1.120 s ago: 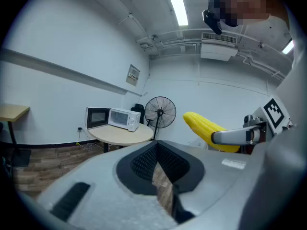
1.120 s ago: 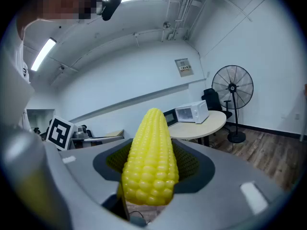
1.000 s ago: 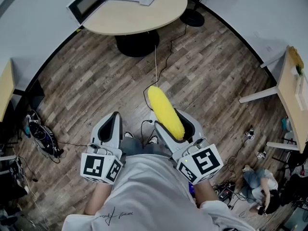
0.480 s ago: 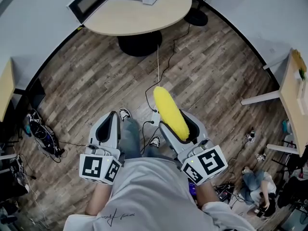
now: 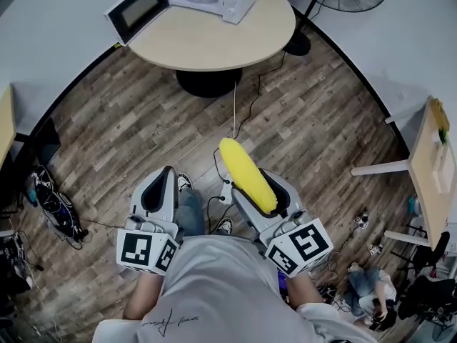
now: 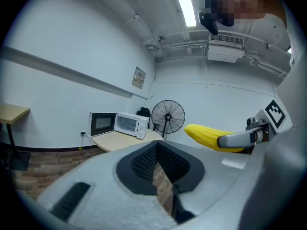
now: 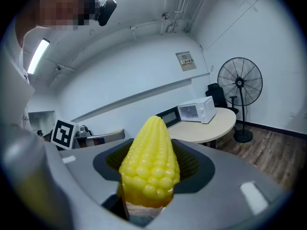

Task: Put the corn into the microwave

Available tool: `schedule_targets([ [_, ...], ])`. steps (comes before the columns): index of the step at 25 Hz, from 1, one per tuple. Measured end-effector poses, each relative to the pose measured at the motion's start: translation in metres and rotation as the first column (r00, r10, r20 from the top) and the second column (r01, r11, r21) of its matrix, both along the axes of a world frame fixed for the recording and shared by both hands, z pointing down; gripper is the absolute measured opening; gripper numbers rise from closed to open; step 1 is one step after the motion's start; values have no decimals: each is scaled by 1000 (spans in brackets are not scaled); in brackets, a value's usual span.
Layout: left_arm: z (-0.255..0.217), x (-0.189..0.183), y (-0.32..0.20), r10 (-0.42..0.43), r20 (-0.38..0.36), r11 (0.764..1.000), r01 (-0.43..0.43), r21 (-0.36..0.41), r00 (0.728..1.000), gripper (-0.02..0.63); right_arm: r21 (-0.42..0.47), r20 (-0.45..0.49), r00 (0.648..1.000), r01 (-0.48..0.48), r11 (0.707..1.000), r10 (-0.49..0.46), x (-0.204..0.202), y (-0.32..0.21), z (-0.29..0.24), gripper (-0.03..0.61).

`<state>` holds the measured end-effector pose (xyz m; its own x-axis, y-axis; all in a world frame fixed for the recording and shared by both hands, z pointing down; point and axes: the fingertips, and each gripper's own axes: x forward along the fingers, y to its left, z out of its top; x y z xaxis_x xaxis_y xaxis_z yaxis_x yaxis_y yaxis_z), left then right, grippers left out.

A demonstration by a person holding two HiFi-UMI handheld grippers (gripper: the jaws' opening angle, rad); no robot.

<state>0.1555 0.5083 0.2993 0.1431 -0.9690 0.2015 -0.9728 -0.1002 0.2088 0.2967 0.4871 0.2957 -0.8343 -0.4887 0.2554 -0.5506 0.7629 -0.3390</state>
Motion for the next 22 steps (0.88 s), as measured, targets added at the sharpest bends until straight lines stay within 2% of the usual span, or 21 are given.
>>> schedule_targets([
  [6,-7,-51,-39,-1,-14,1000,1,9,1000,0,-63,78,997,22,998,-17,-56,-38,-7,258],
  [11,-14,-99,-68,21,-9,1000,-20,16,1000,0,-43,94,995,30,999,-26,-110,-65,-20,258],
  [22,-35,-200,-120,64,-9,994,-63,84,998,0,21,110,994,24,999,-26,-220,-115,-46,258],
])
